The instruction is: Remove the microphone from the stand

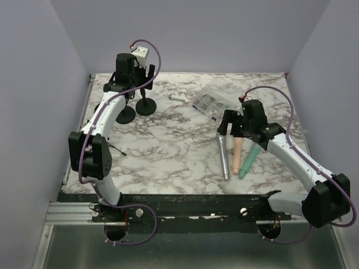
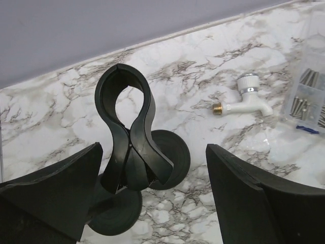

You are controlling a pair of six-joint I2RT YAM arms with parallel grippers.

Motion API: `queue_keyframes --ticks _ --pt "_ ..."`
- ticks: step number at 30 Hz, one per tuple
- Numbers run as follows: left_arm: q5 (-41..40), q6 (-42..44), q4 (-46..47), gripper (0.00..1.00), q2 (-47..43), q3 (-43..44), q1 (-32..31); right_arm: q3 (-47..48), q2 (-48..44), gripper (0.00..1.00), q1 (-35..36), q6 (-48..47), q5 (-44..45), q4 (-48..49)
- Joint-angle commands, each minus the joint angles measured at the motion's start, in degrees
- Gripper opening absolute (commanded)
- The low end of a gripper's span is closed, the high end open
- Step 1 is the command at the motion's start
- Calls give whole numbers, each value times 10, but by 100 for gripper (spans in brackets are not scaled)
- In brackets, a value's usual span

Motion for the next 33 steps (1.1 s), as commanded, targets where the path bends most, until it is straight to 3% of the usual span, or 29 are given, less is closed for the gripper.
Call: queue_keyframes --ticks 1,9,16,23,33 --pt "58 -28 -22 86 -73 19 13 -3 -16 88 -4 9 -22 -12" --pt "38 -75 -46 81 -122 19 58 9 -38 88 -4 12 -15 -26" --pt "3 -97 -64 56 -122 9 91 15 -72 87 -4 18 1 -32" --pt "14 -121 -55 40 -108 -27 115 14 -108 87 -4 24 4 -29" --pt "16 -152 -18 34 -90 -113 131 8 -131 87 -4 27 4 -29"
